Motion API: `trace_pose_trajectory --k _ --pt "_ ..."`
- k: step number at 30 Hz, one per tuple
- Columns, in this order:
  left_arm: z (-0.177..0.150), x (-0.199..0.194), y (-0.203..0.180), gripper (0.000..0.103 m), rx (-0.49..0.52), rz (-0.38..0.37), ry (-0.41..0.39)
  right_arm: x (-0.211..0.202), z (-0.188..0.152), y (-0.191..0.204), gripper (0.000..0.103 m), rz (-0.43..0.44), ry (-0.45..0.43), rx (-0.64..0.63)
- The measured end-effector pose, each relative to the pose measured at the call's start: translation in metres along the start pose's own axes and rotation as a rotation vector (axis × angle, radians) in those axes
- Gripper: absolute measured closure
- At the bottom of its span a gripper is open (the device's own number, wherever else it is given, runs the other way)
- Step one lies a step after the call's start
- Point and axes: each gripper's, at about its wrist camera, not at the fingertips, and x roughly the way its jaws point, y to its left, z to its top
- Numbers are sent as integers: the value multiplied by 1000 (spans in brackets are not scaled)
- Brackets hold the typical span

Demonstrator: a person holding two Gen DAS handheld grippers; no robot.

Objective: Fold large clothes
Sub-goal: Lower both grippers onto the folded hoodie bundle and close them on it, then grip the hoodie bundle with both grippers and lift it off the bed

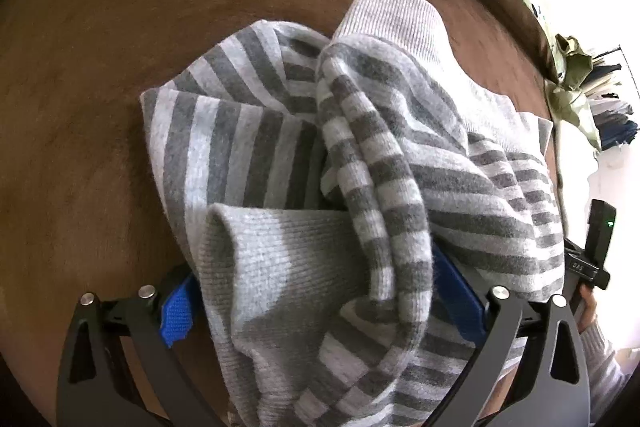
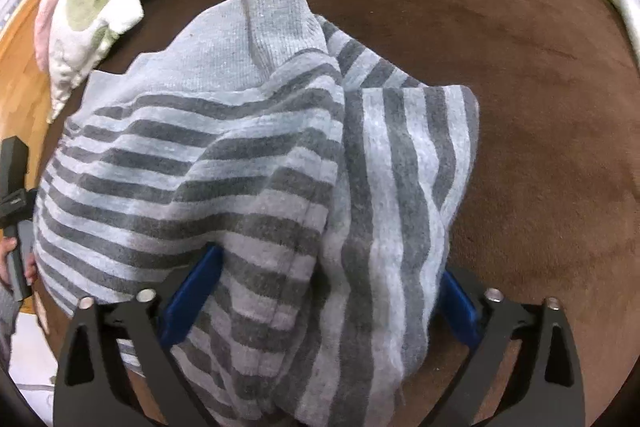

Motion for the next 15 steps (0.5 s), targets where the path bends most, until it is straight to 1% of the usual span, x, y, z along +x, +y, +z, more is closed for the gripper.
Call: trace_pose_trajectory --k 1,2,3,4,6,7,9,13,15 --pt "-3 -2 -1 22 3 2 -6 -2 0 3 31 9 -3 -1" --pt "-5 -3 -3 26 1 5 -13 -2 -1 5 35 15 -3 2" --pt "-7 -5 -7 40 -2 1 -20 -2 -1 8 45 27 1 5" --pt "-9 -6 -10 46 -5 -10 -21 -3 -1 10 54 44 3 9" --pt "-10 -9 -20 59 11 18 -31 -3 1 16 61 39 1 -4" --pt "-11 -10 -26 63 27 42 -35 -3 1 20 64 28 -1 -17" --pt "-10 -11 -37 67 53 85 -42 -3 2 27 67 4 -9 -34" --pt "-10 -12 -54 72 105 156 -57 -5 1 37 70 -33 -33 -49" --pt "-11 -12 -59 73 103 170 -68 -3 1 45 70 -47 -41 -39"
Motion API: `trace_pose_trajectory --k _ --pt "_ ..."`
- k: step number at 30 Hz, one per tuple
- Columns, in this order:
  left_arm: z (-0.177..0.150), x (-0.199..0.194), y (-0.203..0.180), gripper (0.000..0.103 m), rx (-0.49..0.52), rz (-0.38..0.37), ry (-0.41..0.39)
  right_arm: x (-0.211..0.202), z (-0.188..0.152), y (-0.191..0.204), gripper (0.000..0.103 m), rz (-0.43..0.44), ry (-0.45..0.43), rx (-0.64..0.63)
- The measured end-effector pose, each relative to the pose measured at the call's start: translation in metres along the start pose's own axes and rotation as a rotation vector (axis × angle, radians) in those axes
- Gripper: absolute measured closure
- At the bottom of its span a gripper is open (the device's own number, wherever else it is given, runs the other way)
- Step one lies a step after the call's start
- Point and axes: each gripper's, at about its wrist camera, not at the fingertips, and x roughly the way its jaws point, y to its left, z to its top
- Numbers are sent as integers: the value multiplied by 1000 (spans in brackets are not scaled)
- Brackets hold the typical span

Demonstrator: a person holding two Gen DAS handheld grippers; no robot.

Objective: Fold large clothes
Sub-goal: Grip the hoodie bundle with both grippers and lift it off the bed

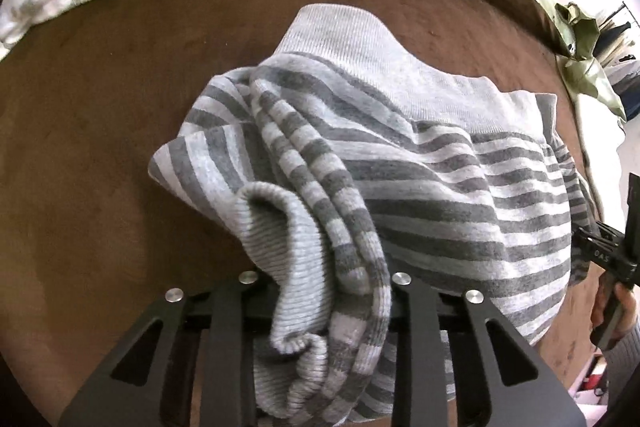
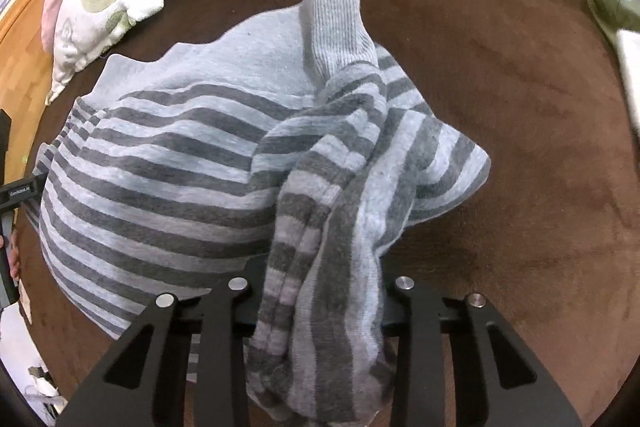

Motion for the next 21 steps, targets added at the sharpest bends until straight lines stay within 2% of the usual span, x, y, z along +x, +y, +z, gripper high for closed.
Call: trace_pose_trajectory --k 5,11,17,21 --pt "-4 5 8 74 -101 -35 -28 4 1 -8 71 3 1 71" --pt "-6 -13 5 80 -136 -49 -74 -19 4 -2 71 -1 -45 104" --pt "-1 -40 -1 82 -88 -26 -90 -46 13 18 71 -20 -77 47" --pt "2 -59 -6 83 -58 -37 -102 -68 19 28 72 -25 -111 18"
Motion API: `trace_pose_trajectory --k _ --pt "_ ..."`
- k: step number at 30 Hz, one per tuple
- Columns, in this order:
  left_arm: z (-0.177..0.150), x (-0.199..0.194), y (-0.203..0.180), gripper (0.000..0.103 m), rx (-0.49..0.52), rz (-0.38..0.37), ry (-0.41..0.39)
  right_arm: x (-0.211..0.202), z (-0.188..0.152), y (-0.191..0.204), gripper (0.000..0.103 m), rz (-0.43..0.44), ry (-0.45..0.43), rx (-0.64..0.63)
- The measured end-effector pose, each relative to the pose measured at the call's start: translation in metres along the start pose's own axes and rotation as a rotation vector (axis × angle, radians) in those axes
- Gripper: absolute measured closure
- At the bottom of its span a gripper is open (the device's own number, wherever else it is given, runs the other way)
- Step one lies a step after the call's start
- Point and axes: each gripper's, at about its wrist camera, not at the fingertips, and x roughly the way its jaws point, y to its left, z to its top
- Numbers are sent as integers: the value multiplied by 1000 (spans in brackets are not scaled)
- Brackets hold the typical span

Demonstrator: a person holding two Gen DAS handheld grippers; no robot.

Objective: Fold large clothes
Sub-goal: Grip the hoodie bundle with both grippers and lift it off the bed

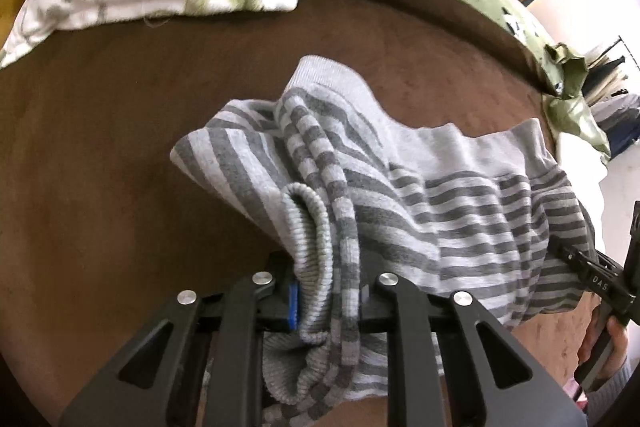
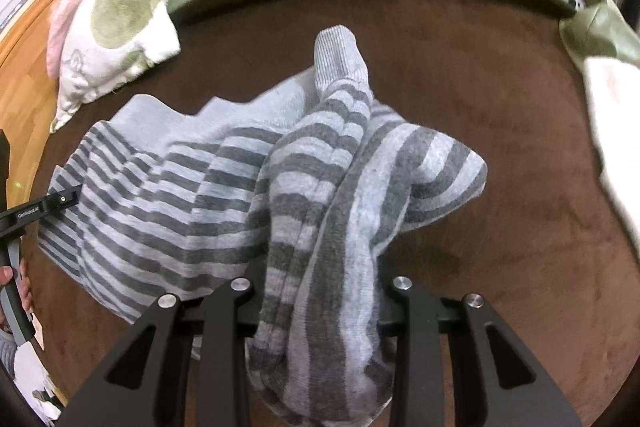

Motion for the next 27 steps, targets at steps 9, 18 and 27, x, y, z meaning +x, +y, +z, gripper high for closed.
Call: trace_pose_trajectory --k 9,18,27 --pt "0 -14 -11 84 12 -20 7 -34 0 0 72 -16 -24 -11" --pt "-22 18 19 84 -87 -15 94 -10 -9 -7 72 -20 34 4" --pt "-24 58 42 37 44 -23 158 36 -18 -53 63 80 133 38"
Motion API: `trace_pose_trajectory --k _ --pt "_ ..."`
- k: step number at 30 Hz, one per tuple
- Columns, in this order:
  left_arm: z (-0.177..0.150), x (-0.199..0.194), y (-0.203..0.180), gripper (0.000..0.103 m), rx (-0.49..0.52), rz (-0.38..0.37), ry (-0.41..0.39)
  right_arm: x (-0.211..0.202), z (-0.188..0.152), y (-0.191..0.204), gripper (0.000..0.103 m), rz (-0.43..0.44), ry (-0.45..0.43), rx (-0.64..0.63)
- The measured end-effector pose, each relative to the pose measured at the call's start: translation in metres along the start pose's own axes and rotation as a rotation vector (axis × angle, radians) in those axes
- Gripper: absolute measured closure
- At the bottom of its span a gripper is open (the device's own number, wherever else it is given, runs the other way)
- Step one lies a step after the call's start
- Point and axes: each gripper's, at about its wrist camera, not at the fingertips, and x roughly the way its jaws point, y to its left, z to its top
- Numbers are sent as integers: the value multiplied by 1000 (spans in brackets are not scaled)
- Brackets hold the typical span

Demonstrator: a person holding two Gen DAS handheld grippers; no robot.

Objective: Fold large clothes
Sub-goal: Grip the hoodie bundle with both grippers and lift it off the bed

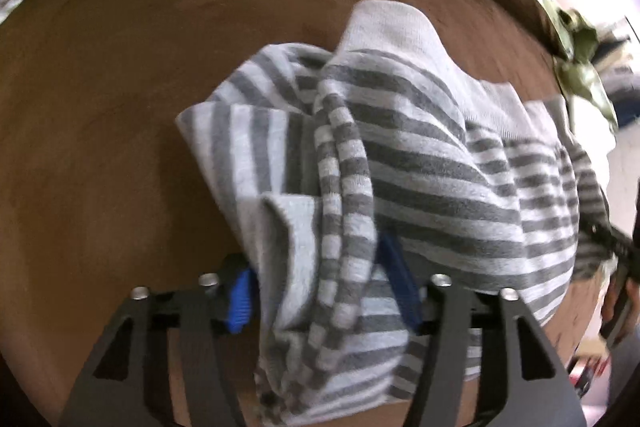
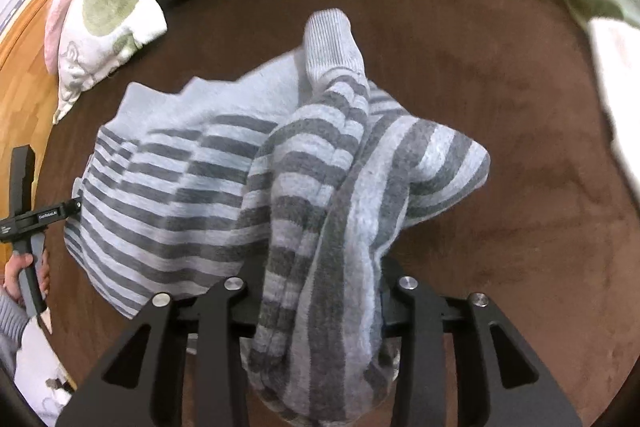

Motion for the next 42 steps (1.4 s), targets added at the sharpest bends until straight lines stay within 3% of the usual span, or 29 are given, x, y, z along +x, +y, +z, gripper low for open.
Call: trace_pose_trajectory --k 1,9,13,17,24,27,29,30,31,33,36,42 --pt "1 2 -1 30 11 -1 -3 4 0 -4 61 13 12 1" --pt "9 19 6 14 -35 -100 -5 19 0 -10 40 41 36 -46" --pt "11 20 2 13 -33 -129 -4 26 0 -15 30 35 27 -26" --pt "15 24 -4 13 -39 -204 28 32 -3 -22 20 27 10 14" --pt "16 29 -12 13 -31 -216 29 43 -10 -21 12 -23 -14 34" --pt "16 30 -17 16 -8 -188 28 43 -11 -12 27 -62 -27 2" --pt "15 29 -25 32 24 -141 19 41 -11 -8 42 -53 -27 -2" --pt "13 28 -29 49 32 -130 14 39 -12 -7 52 -36 -22 2" --pt "12 26 -32 57 27 -137 9 37 -11 -7 60 -28 -19 6" --pt "8 20 -41 66 34 -113 -25 33 -10 -1 67 -36 -18 -15" --pt "5 6 -49 74 11 -131 -89 26 -11 13 70 -72 -36 -69" --pt "2 -16 -53 79 -18 -158 -179 1 -12 20 72 -43 -89 -63"
